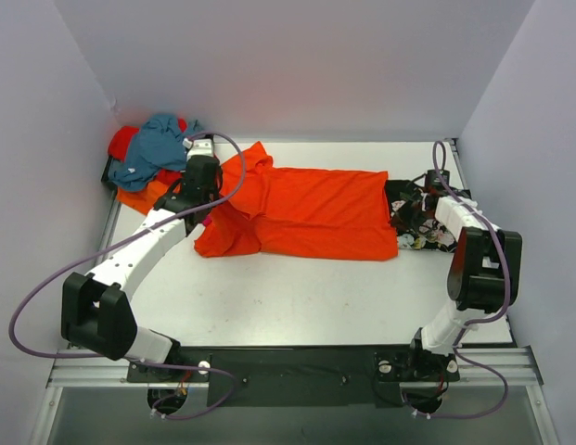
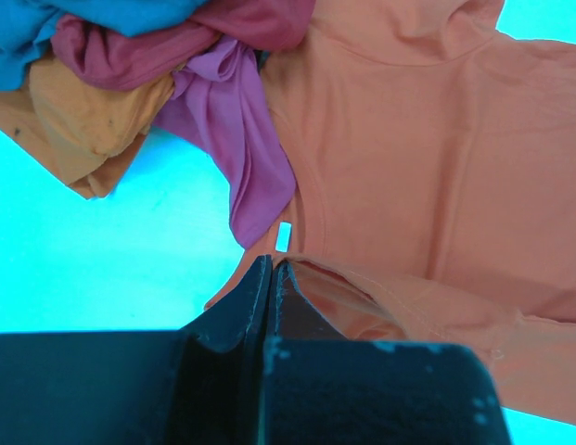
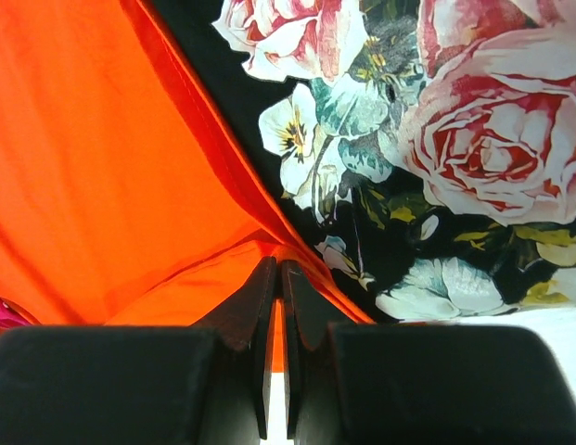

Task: Fold and stack the t-shirts
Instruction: Fold the flattened tshirt in 1/3 of the way

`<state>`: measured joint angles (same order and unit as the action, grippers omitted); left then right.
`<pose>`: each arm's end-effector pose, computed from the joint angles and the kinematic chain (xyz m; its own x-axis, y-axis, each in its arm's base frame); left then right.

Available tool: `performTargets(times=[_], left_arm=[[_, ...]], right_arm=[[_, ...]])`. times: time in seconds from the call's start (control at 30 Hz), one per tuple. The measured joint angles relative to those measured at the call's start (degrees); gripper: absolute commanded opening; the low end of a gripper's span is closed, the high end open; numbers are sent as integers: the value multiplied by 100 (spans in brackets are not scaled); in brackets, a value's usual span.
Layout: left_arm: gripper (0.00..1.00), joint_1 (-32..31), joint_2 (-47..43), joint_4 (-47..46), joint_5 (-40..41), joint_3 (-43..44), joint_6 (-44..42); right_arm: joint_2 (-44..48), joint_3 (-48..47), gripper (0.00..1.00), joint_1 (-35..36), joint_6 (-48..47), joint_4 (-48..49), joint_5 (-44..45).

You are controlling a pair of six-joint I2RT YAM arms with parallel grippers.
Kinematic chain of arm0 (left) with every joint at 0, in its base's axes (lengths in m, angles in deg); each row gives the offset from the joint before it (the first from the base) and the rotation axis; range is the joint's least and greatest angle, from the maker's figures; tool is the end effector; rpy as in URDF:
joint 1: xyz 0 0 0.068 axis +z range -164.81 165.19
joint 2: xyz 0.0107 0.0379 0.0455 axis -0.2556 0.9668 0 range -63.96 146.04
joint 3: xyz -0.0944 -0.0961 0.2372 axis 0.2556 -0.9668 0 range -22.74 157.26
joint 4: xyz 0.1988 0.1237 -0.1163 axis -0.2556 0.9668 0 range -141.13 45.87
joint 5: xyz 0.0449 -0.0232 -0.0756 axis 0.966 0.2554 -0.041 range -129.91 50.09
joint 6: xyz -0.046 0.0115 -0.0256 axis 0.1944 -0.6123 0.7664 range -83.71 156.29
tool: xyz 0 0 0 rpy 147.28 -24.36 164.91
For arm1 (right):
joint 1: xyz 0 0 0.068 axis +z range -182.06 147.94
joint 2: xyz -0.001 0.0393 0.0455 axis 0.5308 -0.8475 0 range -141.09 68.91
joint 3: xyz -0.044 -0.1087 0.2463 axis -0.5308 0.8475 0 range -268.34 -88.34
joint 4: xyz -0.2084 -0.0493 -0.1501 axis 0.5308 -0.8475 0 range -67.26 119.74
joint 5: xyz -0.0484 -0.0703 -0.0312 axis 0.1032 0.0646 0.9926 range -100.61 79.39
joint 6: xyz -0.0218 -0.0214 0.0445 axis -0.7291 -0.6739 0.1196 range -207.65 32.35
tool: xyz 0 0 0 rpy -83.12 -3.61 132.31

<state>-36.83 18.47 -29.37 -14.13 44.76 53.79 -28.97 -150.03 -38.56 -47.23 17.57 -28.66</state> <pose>0.3049 -0.1066 0.3068 -0.5325 -0.0766 -0.8430 -0.1529 0.9882 0.0068 0.3600 -0.0299 0.1981 -0.6281 0.6921 -0.3556 0.4077 0.6820 0.6072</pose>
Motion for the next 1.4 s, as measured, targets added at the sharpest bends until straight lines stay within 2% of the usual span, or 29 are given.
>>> performTargets(times=[0.27,0.43,0.57,0.6,0.67,0.77,0.93,1.2,1.23,1.27,1.3,1.33,1.37,1.4], left_arm=[[0,142,24,55,81,9,-13],[0,313,564,15,-68,310,-22],[0,343,1346,-76,-297,704,-31],[0,343,1563,-96,-372,826,-33],[0,343,1976,-144,-527,1064,-37],[0,343,2457,-251,-772,1370,-52],[0,343,2896,-367,-1049,1836,-111],[0,343,3351,-619,-1303,2389,-157],[4,343,3403,-616,-1320,2426,-157],[11,343,3486,-612,-1329,2479,-157],[23,343,3576,-603,-1340,2535,-157],[31,343,3661,-560,-1340,2601,-160],[44,343,3733,-507,-1342,2658,-160],[50,343,3766,-474,-1335,2677,-116]], right_arm=[[-249,-101,0,22,4,0,2],[-308,-184,0,22,7,-2,26],[-321,-232,8,22,13,-2,70],[-321,-238,22,22,20,-4,74],[-326,-254,35,22,39,-2,85],[-326,-256,43,22,33,-2,114],[-61,39,44,57,24,76,225],[1633,1759,45,223,295,319,481],[1781,1943,45,249,328,361,503],[1932,2151,45,284,365,385,538],[2048,2328,45,313,402,402,573],[2129,2468,45,334,435,411,605],[2170,2570,44,358,457,417,640],[2177,2647,44,363,481,424,673]])
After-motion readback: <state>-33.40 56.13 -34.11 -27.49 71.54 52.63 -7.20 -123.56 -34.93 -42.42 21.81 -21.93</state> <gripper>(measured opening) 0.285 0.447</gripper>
